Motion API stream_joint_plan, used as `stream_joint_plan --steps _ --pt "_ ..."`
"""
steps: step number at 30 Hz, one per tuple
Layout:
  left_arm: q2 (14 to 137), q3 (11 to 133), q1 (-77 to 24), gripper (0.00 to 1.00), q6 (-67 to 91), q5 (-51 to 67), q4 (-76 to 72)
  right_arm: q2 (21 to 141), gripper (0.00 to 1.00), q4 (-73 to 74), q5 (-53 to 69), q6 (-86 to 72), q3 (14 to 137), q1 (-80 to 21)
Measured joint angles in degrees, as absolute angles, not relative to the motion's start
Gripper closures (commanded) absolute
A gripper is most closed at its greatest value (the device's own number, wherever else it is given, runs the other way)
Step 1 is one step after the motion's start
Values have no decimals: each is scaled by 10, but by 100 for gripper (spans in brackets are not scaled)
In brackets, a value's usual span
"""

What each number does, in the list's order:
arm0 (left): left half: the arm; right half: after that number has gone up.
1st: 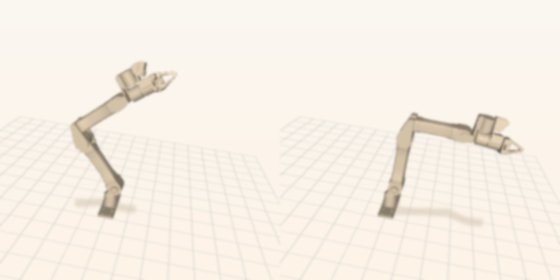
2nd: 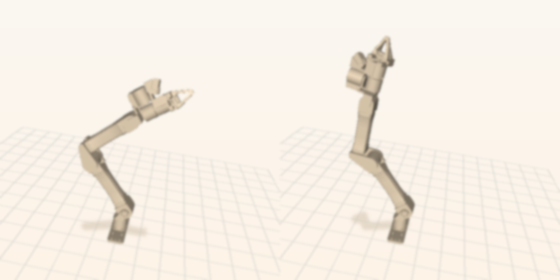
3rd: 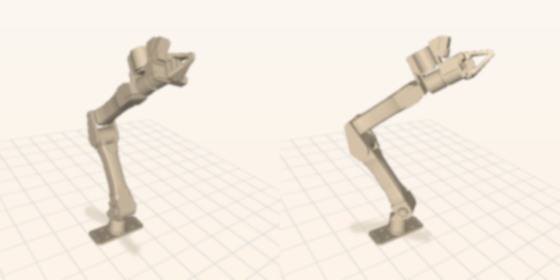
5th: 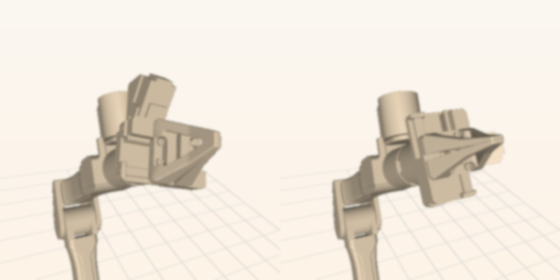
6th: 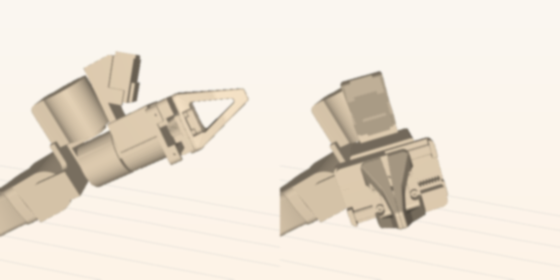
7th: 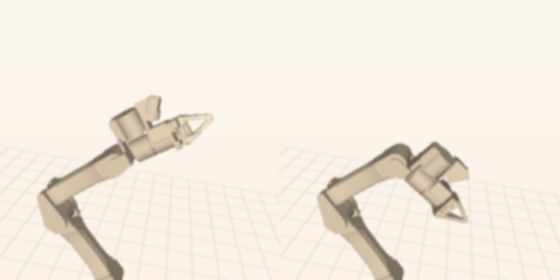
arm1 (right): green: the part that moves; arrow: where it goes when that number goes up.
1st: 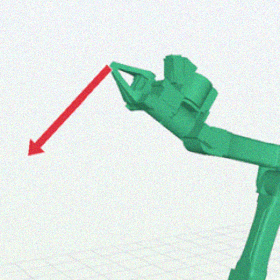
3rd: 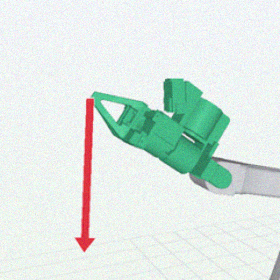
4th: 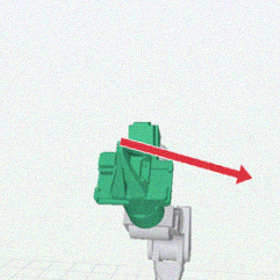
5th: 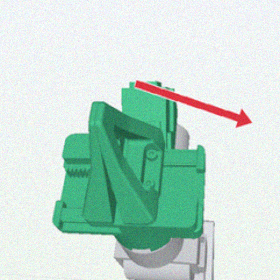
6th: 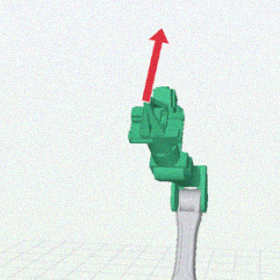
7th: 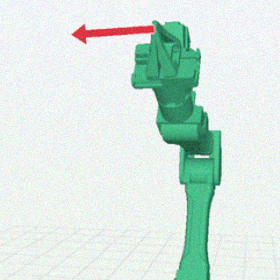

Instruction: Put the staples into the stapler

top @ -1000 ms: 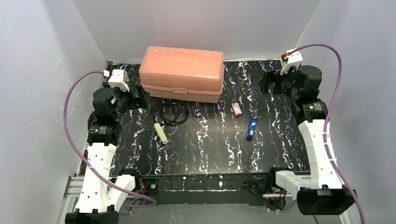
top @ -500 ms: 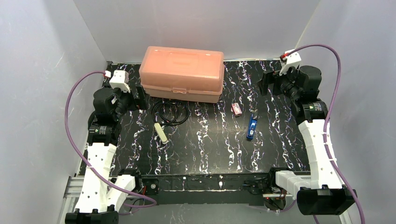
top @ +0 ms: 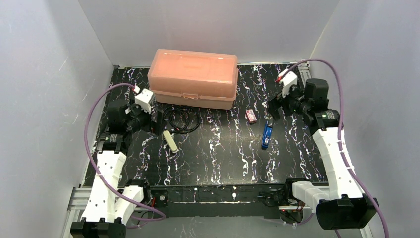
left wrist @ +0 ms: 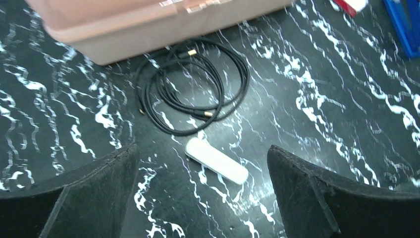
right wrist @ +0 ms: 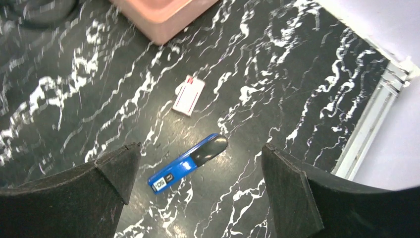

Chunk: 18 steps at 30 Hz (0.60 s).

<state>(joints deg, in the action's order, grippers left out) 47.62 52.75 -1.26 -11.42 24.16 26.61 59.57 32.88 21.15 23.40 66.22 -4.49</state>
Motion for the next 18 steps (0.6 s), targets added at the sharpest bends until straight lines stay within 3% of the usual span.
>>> stream_joint_plan --steps 10,18 --pt "536 475 -12 1 -113 276 268 637 2 305 138 293 566 -130" --pt "552 469 -13 1 -93 276 245 810 12 172 49 199 551 -222"
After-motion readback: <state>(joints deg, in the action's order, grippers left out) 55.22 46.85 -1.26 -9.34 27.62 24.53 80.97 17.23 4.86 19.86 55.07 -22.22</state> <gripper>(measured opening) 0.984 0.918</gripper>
